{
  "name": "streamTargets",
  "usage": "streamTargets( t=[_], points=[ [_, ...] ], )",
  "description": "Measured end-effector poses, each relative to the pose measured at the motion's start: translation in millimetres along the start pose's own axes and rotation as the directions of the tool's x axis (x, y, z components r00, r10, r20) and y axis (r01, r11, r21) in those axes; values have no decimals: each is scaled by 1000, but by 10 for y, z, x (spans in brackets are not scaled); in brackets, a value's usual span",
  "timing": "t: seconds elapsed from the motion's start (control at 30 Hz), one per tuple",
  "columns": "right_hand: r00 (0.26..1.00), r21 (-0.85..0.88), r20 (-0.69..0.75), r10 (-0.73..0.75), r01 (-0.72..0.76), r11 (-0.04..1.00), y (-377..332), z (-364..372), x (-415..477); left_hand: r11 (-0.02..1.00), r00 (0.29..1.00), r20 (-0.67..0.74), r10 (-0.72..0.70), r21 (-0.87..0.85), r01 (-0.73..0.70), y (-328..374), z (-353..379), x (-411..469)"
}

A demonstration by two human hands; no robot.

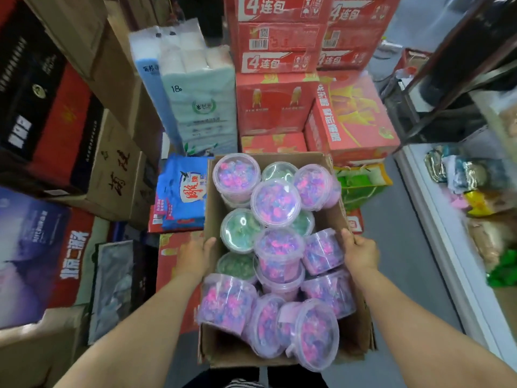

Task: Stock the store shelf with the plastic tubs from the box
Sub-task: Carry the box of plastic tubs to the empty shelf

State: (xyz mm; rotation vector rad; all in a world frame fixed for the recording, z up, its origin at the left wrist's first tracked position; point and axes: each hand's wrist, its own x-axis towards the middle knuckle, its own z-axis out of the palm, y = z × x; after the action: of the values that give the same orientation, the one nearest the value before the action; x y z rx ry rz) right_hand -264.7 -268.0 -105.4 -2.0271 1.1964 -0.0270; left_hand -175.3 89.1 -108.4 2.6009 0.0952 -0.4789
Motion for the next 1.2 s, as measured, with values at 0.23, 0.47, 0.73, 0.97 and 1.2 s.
streamTargets(
  t=[0.23, 0.47, 0.73, 0.97, 1.2],
  points=[
    [973, 50, -85, 215, -211, 976, 910, -619, -1023, 985, 975, 141, 169, 5, -172, 41, 112, -726],
    [905, 133, -194, 378, -358, 924, 1908, -1374, -1938, 905, 886, 284, 367, 111, -411, 569, 579, -1385],
    [721, 400, -332, 608, -475, 783, 3491, -2339, -3076, 708, 688, 403, 604, 125, -695, 1513, 1332, -2858],
    [543, 544, -416, 730, -494, 678, 4904, -3288, -4315, 513, 476, 533, 700, 89, -854, 2162, 2297, -4454],
    [317, 646, -444, 838, -535, 545, 6020, -4057, -5515, 350, 250, 675, 694, -14, -937, 2730, 3102, -6145]
  ],
)
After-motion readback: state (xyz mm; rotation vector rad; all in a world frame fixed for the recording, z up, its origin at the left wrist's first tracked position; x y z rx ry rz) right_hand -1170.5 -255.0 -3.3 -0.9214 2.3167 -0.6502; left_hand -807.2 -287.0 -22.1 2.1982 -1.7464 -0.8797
